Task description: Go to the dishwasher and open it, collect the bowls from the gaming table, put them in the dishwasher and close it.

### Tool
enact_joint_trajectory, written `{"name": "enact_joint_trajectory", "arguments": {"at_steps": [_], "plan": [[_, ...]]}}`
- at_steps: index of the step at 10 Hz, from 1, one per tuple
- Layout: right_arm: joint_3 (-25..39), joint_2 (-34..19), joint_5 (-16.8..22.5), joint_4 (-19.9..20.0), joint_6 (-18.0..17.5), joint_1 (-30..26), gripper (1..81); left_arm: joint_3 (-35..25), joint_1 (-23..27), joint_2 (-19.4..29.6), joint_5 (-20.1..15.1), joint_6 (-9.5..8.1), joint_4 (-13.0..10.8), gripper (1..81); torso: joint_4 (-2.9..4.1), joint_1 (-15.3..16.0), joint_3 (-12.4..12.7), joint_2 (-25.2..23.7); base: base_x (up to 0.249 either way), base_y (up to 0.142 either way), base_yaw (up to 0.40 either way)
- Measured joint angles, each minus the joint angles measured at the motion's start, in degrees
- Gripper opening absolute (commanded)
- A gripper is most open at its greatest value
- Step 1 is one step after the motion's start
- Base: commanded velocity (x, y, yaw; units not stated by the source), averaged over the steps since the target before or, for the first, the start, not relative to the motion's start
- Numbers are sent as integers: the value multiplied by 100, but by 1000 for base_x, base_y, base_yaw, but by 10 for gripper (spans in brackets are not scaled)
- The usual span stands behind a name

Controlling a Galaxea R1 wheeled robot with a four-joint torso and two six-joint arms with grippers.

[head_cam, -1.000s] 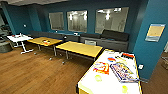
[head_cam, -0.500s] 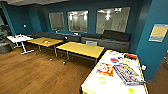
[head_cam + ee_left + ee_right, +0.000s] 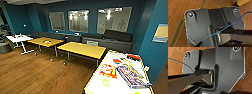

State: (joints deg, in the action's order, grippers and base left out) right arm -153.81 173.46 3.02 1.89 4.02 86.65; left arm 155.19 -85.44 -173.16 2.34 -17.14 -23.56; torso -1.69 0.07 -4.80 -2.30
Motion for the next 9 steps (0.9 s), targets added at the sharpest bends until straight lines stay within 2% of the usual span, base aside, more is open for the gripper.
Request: {"name": "enact_joint_trajectory", "arguments": {"at_steps": [7,9], "plan": [[0,-15,-5,0,0,11,811,0,-5,-2,-4,0,0,811,0,0,0,0,0,0,0],[0,-15,-2,0,0,1,811,0,-5,-6,-4,0,-2,811,0,0,0,0,0,0,-117]]}}
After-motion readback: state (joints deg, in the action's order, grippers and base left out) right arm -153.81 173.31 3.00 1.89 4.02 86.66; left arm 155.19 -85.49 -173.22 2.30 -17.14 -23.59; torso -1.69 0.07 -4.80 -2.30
